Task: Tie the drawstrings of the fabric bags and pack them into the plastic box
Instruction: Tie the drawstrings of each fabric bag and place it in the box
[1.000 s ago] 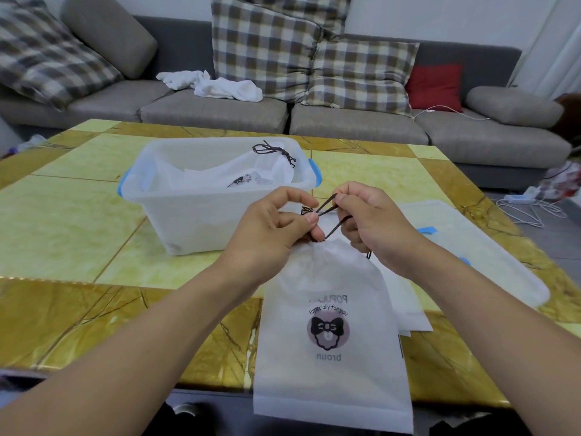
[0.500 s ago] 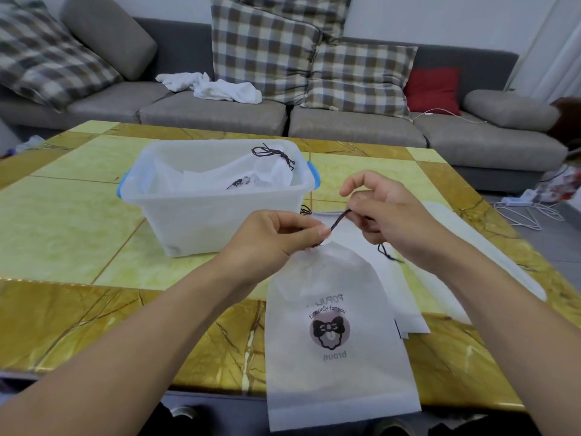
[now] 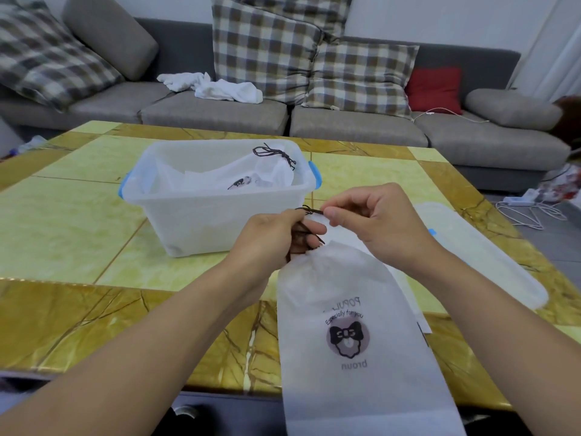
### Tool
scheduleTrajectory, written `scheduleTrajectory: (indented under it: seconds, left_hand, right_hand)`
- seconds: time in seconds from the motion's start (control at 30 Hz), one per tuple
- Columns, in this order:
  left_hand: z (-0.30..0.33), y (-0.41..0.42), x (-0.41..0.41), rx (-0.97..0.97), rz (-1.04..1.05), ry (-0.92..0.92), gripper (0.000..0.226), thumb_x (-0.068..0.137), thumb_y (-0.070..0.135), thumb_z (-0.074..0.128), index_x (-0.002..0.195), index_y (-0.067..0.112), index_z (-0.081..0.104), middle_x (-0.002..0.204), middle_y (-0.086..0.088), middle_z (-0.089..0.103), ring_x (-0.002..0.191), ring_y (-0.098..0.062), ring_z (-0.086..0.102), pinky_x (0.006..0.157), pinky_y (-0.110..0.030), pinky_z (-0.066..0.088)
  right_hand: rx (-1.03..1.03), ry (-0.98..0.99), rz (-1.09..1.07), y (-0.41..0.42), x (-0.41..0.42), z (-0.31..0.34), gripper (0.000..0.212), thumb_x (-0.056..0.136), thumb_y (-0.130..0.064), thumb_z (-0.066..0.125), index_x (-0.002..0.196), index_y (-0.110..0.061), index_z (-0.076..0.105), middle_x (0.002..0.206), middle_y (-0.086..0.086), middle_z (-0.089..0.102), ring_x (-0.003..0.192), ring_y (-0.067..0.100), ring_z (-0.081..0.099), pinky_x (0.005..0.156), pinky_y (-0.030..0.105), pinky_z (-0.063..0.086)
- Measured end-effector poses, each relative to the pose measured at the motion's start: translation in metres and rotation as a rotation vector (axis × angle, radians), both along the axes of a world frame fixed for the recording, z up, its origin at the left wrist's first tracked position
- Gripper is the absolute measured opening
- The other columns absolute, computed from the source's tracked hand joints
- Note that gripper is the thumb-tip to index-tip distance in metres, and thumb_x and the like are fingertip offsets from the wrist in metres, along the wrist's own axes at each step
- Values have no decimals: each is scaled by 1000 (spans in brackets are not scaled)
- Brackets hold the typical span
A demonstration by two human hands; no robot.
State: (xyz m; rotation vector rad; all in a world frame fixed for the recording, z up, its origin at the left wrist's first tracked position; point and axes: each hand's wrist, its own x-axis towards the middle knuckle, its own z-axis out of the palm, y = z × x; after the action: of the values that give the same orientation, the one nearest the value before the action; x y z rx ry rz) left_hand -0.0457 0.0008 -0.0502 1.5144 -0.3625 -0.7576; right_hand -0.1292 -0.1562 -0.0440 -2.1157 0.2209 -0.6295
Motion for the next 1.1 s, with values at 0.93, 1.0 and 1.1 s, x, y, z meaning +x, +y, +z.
scheduleTrajectory:
  seconds: [0.93,1.0,1.1]
  left_hand:
    - [-16,-3,-2,-109,51,-93,32,89,29,73,78,-1,71,74,-10,66,69,-18,58,65,-24,48]
    - [-16,-3,-2,-99,81,-54,31,91,29,71,77,1,72,73,-11,67,66,-18,59,60,-22,49]
    - [-14,-3,0,-144,138,19,27,94,23,68,76,3,72,68,-8,67,57,-14,61,55,-20,52]
  right_hand:
    - [235,60,-52,31,0,-10,13,85,0,71,75,-5,78,72,11,75,66,15,66,67,28,53]
    - [197,53,-26,32,0,-10,12,86,-1,72,76,-3,78,73,11,76,69,20,70,71,31,56]
    - [223,82,18,30,-2,-6,12,90,0,69,90,-5,80,81,6,78,65,5,68,64,17,52]
